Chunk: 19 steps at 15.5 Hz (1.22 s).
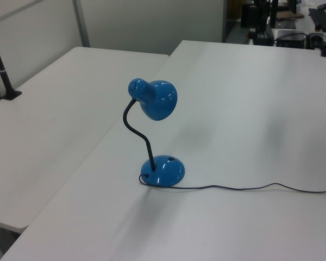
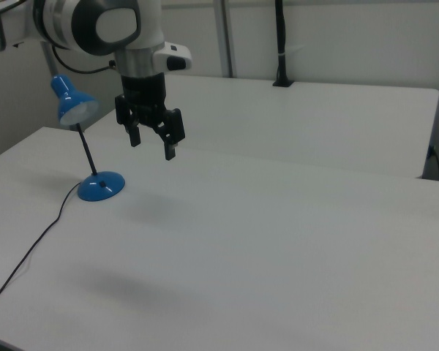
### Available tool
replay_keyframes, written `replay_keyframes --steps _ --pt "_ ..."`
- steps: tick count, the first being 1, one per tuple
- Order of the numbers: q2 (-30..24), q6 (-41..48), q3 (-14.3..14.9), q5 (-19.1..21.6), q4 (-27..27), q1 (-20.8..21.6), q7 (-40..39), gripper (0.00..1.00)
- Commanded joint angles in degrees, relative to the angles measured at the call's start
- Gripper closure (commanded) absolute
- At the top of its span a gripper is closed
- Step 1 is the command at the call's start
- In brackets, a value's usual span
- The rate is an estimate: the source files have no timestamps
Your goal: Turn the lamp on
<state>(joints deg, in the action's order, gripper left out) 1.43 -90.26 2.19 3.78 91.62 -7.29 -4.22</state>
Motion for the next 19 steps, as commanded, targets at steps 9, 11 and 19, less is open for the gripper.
replay_keyframes --steps 9,11,19 --pt "0.1 2.2 0.4 0.6 -0.7 0.7 -3.3 0.00" --pt "0.2 1.8 0.3 0.7 -0.7 0.8 -4.0 0.23" --pt "4.4 -11.7 0.1 8.8 2.9 8.8 -13.4 1.00"
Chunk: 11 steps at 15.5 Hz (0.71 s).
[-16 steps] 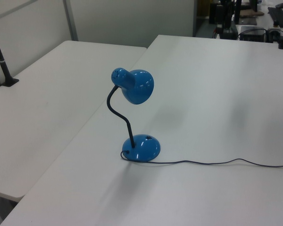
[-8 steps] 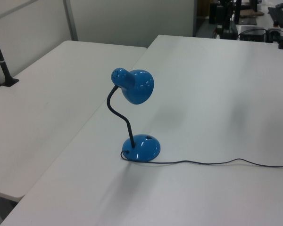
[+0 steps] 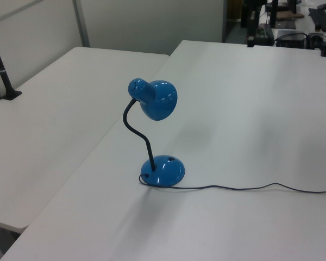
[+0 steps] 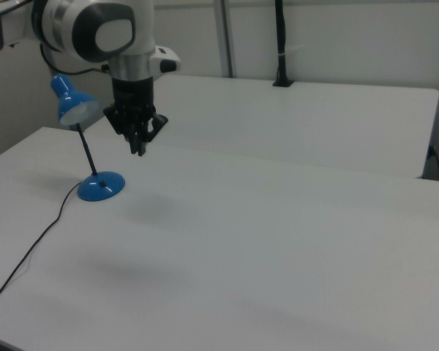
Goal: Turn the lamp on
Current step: 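Move the gripper over the blue lamp base and lower it toward the switch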
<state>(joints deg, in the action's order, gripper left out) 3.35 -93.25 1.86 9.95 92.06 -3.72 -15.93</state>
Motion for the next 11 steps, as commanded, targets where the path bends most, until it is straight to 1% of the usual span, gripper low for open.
replay_keyframes --steps 1,2,3,4,6,7,9,10,11 --pt "3.8 -12.4 0.3 3.3 3.0 6.7 -3.4 1.00" --pt "5.3 -15.6 0.1 4.2 3.2 8.0 -6.8 1.00" --pt "7.3 -19.2 -0.1 5.4 3.3 9.8 -14.7 1.00" --pt "8.5 -21.1 -0.3 6.7 3.3 10.6 -21.3 1.00" --pt "10.2 -23.5 -0.2 11.2 3.3 12.1 -30.9 1.00" --pt "10.7 -23.7 -0.2 12.4 3.2 12.9 -33.0 1.00" --pt "12.4 -25.1 -0.3 12.5 3.0 15.3 -34.3 1.00" --pt "14.0 -29.3 -0.3 12.6 3.0 17.4 -34.3 1.00" --pt "15.4 -32.1 -0.3 12.6 3.0 18.6 -33.9 1.00"
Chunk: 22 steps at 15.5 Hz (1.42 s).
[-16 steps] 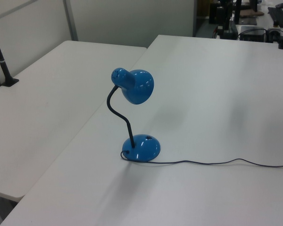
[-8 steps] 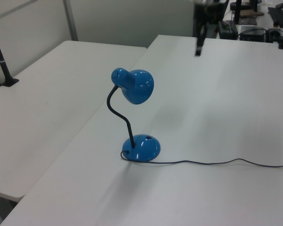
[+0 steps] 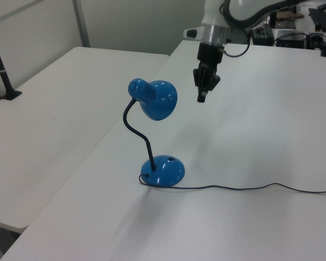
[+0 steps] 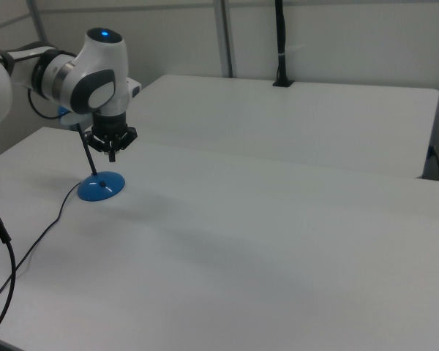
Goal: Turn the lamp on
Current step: 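Move the gripper over the blue lamp base and lower it toward the switch, then press down on the switch on the lamp base with the closed gripper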
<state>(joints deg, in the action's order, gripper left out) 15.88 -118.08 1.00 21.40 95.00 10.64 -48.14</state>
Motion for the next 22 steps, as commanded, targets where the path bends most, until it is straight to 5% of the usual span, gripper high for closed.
replay_keyframes --steps 1,12,22 --pt "4.1 -9.3 0.6 1.0 0.0 5.1 -1.8 1.00" --pt "13.0 -21.0 0.7 -1.8 -1.2 11.4 -2.3 1.00" --pt "16.0 -25.5 0.6 -3.1 -1.3 11.6 -2.0 1.00"
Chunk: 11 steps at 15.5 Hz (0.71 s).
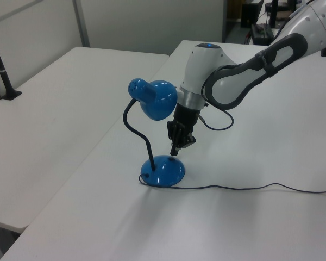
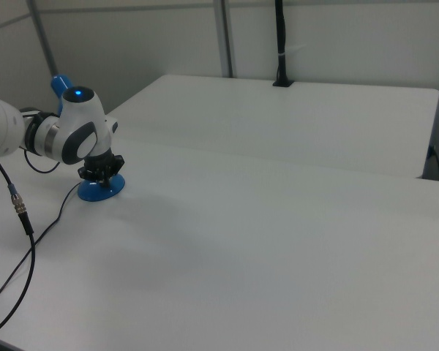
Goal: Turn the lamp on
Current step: 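Press down on the switch on the lamp base with the closed gripper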
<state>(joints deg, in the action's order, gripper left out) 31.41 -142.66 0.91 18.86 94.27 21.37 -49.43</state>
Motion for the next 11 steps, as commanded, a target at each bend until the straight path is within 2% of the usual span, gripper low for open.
replay_keyframes --steps 1,11 --pt "0.5 -1.0 0.7 -0.6 -0.6 1.4 -0.6 1.00" --pt "0.9 -1.0 0.7 -0.8 -2.1 1.9 -0.6 1.00"
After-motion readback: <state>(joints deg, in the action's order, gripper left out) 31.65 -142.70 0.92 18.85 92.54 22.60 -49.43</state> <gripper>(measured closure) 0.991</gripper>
